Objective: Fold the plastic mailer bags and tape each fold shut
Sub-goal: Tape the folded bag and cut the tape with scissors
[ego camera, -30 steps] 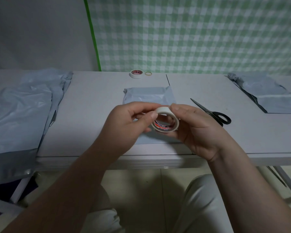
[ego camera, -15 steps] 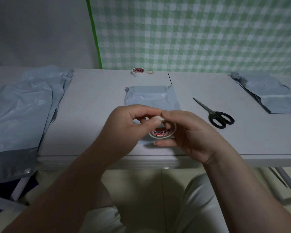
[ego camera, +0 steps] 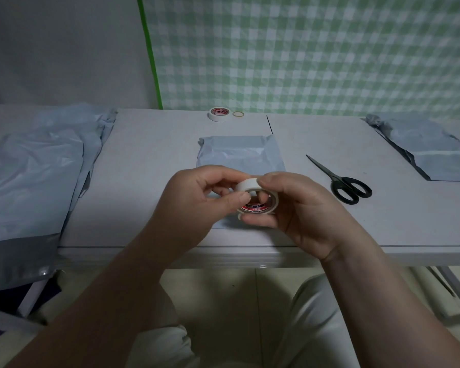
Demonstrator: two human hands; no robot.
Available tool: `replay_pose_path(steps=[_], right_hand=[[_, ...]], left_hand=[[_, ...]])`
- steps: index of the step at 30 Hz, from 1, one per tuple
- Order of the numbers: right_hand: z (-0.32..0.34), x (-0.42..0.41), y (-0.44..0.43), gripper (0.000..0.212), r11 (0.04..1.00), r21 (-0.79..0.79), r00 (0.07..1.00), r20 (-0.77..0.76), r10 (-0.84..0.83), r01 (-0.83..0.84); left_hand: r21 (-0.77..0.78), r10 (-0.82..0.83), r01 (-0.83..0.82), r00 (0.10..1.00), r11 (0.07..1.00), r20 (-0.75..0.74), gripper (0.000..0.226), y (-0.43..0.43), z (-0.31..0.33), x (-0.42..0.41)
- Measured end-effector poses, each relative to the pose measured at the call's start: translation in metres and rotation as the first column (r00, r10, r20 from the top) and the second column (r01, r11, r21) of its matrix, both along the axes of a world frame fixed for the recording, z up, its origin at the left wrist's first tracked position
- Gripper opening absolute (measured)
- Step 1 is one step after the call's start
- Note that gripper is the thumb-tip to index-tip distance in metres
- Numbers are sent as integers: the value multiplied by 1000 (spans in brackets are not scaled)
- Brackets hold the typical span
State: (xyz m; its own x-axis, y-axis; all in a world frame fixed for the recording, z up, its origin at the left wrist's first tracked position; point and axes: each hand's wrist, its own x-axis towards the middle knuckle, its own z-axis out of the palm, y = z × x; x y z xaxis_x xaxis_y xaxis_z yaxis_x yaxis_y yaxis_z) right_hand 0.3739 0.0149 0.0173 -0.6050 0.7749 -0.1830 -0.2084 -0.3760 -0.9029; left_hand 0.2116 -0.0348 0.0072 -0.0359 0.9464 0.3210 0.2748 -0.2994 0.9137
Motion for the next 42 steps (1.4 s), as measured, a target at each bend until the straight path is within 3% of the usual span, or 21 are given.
replay_pose_path(steps=[9,12,16,21,28,35,42], right_hand=[[4,1,-1,59,997,-22,984,161,74,-72],[4,0,-2,51,998,13,981,184,58,-61],[4,1,-5,23,997,79,977,211,-13,-3],[0,2,-4,38,998,58,981,191,20,-32],[3,1,-6,43,980,186,974,226,19,-63],[7,-3,-13,25,951,309,971,226,-78,4],[7,-3,-13,21,932,362,953,275,-126,19]], left_hand=[[49,-29,41,975,998,-221,23,-3,4,-4],[96,-35,68,950,993,-312,22,-3,4,-5],[130,-19,64,947,989,-321,19,-3,4,-9],[137,-27,74,948,988,-316,33,-3,6,-11],[147,-26,70,960,987,-278,21,-6,8,-11],[218,28,38,957,975,-290,23,-5,7,-7],[237,44,28,955,971,-295,24,-1,1,-3]])
